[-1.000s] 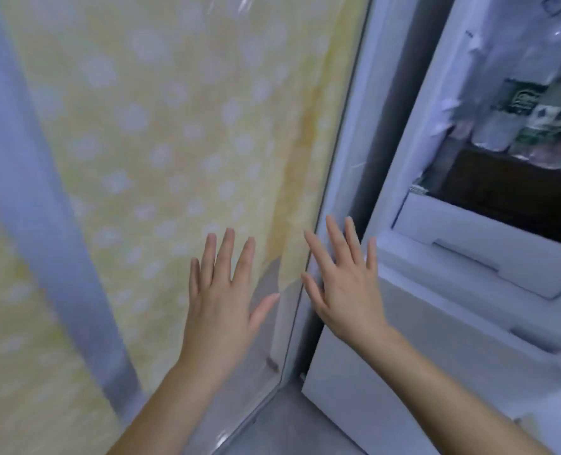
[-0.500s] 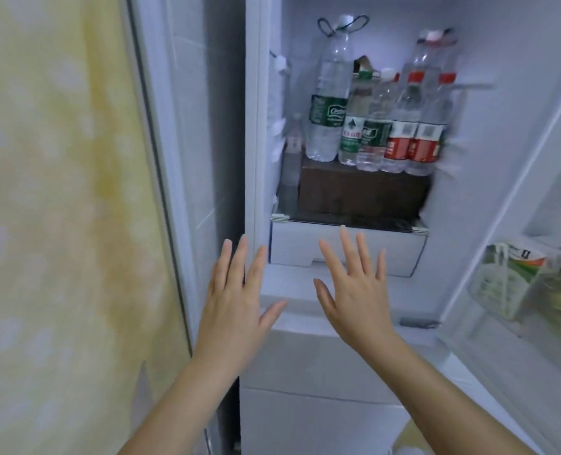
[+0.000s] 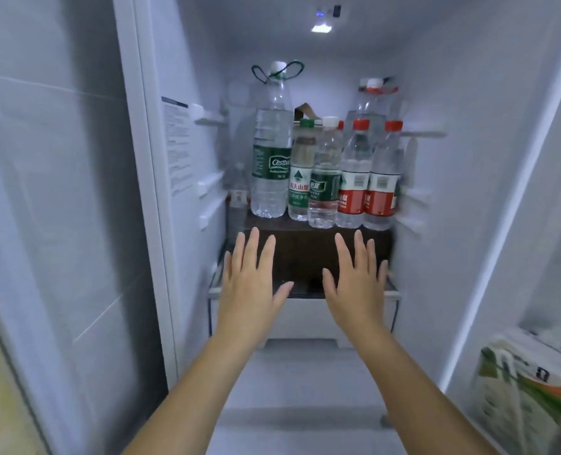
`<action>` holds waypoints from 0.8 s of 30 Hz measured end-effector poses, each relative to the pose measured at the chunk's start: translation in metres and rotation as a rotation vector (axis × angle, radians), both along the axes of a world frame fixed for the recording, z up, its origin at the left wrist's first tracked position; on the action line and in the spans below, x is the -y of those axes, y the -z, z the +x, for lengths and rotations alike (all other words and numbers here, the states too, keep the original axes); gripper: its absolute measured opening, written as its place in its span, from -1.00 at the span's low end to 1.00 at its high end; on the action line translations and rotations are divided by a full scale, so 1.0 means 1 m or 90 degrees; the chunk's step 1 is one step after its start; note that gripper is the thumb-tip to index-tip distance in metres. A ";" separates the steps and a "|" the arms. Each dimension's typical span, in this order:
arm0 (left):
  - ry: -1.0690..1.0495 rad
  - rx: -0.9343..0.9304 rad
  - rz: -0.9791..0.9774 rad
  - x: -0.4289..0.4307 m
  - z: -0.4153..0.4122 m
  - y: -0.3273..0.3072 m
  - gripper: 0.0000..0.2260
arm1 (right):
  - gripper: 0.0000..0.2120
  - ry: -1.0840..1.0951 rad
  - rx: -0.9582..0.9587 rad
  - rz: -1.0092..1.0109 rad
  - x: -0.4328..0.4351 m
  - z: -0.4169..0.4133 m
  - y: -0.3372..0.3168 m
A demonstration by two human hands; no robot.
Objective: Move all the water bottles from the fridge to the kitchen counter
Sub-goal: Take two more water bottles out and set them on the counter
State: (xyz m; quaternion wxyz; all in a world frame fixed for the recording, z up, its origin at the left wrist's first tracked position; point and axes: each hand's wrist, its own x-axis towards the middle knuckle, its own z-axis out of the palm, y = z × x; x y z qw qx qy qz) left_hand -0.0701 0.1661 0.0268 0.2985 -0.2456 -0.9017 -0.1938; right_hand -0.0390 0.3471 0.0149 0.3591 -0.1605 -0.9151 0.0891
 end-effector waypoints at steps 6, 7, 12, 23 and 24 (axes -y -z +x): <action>0.004 -0.004 0.035 -0.050 -0.063 -0.027 -0.30 | -0.37 0.017 -0.069 -0.102 -0.024 -0.054 -0.025; 0.011 -0.002 0.042 -0.057 -0.073 -0.032 -0.30 | -0.37 0.019 -0.080 -0.109 -0.027 -0.061 -0.027; 0.077 0.024 0.124 -0.089 -0.114 -0.055 -0.35 | -0.35 0.051 -0.118 -0.125 -0.043 -0.090 -0.040; -0.127 0.077 0.301 -0.062 -0.210 -0.087 -0.62 | -0.37 0.052 -0.181 -0.105 -0.040 -0.121 -0.052; -0.135 0.085 0.281 -0.063 -0.215 -0.088 -0.62 | -0.36 0.048 -0.184 -0.096 -0.037 -0.124 -0.054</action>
